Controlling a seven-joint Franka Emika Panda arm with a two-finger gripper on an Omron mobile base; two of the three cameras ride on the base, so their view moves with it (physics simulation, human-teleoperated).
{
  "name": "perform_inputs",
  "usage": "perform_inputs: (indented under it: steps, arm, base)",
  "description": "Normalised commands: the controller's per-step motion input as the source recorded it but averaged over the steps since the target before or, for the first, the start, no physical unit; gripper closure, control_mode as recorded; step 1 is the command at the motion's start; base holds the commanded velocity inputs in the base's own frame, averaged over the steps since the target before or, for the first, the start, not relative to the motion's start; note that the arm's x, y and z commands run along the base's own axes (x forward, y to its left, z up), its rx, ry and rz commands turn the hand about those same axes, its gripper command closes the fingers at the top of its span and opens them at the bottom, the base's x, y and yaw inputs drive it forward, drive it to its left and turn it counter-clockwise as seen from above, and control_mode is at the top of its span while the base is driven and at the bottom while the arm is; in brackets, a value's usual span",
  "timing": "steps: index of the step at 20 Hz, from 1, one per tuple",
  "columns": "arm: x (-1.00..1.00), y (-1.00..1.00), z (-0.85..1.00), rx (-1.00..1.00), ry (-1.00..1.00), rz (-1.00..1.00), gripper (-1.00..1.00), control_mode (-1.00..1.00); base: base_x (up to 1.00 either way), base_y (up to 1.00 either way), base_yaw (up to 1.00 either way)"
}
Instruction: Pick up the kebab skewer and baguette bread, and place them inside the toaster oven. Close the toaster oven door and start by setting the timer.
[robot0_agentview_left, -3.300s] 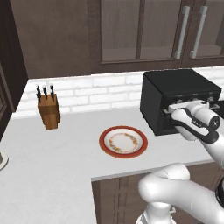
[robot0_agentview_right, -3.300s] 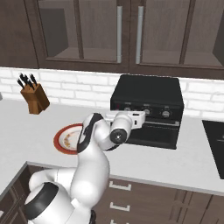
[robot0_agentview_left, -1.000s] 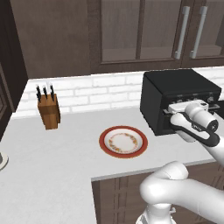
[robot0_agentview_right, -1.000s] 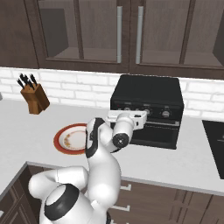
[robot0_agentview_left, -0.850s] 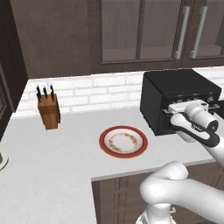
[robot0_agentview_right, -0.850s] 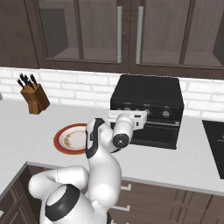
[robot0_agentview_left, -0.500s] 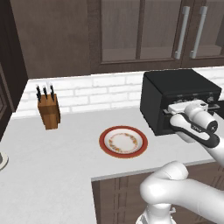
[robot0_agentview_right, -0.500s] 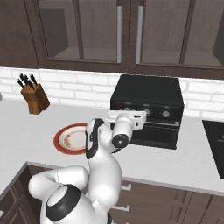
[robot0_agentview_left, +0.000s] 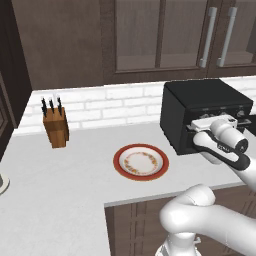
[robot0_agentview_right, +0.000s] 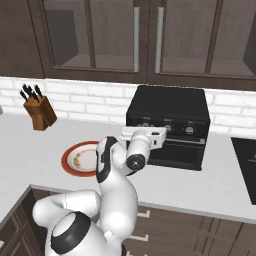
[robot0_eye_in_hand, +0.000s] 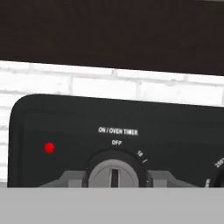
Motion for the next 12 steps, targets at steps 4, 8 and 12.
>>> perform_inputs:
  steps: [4,8,12]
  arm:
    - [-0.19,0.03,0.00,0.00,0.00,0.00,1.00,-1.00]
    - [-0.17,0.00,0.00,0.00,0.00,0.00,1.00,-1.00]
    - [0.00,0.00,0.00,0.00,0.00,0.00,1.00,-1.00]
  base:
    - [0.00,0.00,0.00]
    - [0.00,0.00,0.00]
    - [0.00,0.00,0.00]
